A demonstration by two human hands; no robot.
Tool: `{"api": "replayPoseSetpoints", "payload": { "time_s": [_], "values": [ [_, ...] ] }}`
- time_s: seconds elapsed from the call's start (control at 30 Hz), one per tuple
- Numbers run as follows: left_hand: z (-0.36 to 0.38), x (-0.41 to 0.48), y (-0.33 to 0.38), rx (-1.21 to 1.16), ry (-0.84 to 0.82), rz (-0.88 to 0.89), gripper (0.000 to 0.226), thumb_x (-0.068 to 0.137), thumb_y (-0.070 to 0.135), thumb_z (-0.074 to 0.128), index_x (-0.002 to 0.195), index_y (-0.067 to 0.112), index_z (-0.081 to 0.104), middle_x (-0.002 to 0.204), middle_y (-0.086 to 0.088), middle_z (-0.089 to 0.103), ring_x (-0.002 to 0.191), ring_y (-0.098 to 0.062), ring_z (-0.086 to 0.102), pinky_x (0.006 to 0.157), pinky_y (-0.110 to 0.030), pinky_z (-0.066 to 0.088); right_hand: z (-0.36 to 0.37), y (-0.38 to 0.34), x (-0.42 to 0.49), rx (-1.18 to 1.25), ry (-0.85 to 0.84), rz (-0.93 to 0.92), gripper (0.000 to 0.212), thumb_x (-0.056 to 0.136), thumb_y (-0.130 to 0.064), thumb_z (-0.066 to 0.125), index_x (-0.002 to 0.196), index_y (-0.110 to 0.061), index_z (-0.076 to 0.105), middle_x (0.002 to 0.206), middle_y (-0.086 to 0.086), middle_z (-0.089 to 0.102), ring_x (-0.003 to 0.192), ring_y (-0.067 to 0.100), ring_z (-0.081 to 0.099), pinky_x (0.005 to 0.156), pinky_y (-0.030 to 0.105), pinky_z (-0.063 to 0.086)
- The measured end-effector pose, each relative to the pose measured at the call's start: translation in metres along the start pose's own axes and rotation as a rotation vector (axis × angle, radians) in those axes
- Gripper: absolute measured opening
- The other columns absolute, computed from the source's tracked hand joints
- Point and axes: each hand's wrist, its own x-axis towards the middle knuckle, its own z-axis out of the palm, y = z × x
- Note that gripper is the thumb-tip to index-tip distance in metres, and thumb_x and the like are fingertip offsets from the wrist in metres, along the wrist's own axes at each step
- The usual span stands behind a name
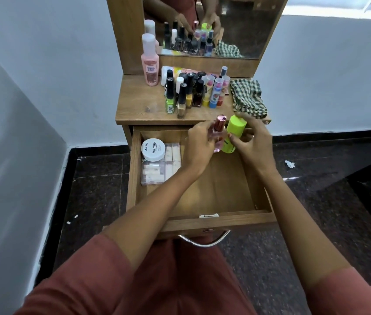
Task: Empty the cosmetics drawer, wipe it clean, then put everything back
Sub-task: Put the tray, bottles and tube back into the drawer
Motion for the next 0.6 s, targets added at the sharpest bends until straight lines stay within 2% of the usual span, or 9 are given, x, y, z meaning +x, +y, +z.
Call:
{"api": "replayPoseSetpoints", "payload": {
  "time_s": [0.03,0.13,0.23,0.3,0.4,0.5,0.6],
  "values": [
    [0.004,-0.002,-0.004,0.003,-0.014,-0.03,0.02,0.081,-0.003,0.062,0.099,0.004,0.069,0.085,-0.001,0.066,0.059,0.002,0.052,0.052,0.003,0.037,0.001,0.005,-0.002,-0.03,-0.017,0.025,0.052,0.074,-0.011,0.071,0.123,-0.011,0.053,0.117,0.012,0.058,0.103,0.023,0.057,0.087,0.034,0.052],
    [0.015,-0.003,-0.018,0.021,-0.021,-0.114,0.03,0.077,-0.009,0.06,0.102,0.004,0.069,0.096,-0.01,0.07,0.078,-0.009,0.06,0.058,0.004,0.036,0.004,0.018,-0.005,-0.115,-0.06,0.078,0.048,0.074,-0.005,0.07,0.118,-0.006,0.052,0.114,0.016,0.058,0.105,0.026,0.055,0.089,0.031,0.045],
    [0.028,0.0,-0.03,0.037,-0.035,-0.201,0.034,0.076,-0.01,0.061,0.106,0.005,0.067,0.103,-0.011,0.07,0.088,-0.013,0.063,0.068,-0.001,0.038,0.005,0.029,-0.006,-0.211,-0.098,0.129,0.047,0.074,-0.003,0.068,0.118,-0.006,0.051,0.118,0.014,0.057,0.112,0.027,0.053,0.094,0.032,0.042],
    [0.036,0.003,-0.036,0.028,-0.053,-0.244,0.036,0.076,-0.011,0.061,0.109,0.005,0.066,0.105,-0.011,0.069,0.093,-0.019,0.065,0.075,-0.009,0.044,0.007,0.036,-0.004,-0.323,-0.096,0.141,0.047,0.075,-0.006,0.068,0.119,-0.008,0.052,0.117,0.014,0.06,0.112,0.03,0.052,0.094,0.038,0.041],
    [0.048,0.008,-0.04,-0.016,-0.071,-0.283,0.036,0.077,-0.013,0.058,0.108,0.004,0.067,0.105,-0.012,0.069,0.094,-0.023,0.065,0.084,-0.032,0.055,0.009,0.043,0.0,-0.434,-0.066,0.17,0.045,0.076,-0.008,0.067,0.118,-0.006,0.053,0.109,0.018,0.062,0.108,0.036,0.049,0.091,0.041,0.038],
    [0.057,0.01,-0.042,0.03,-0.076,-0.293,0.037,0.079,-0.01,0.059,0.113,0.004,0.064,0.111,-0.012,0.067,0.1,-0.021,0.064,0.089,-0.027,0.051,0.011,0.046,0.004,-0.425,-0.039,0.208,0.039,0.077,-0.001,0.061,0.115,-0.003,0.054,0.107,0.021,0.062,0.107,0.038,0.048,0.089,0.041,0.037],
    [0.063,0.011,-0.041,0.082,-0.08,-0.313,0.039,0.082,-0.006,0.059,0.12,0.004,0.058,0.121,-0.013,0.061,0.108,-0.021,0.059,0.091,-0.018,0.043,0.017,0.049,0.008,-0.508,-0.026,0.167,0.041,0.077,0.002,0.056,0.117,-0.004,0.053,0.117,0.018,0.059,0.107,0.038,0.049,0.088,0.042,0.038]
  ]
}}
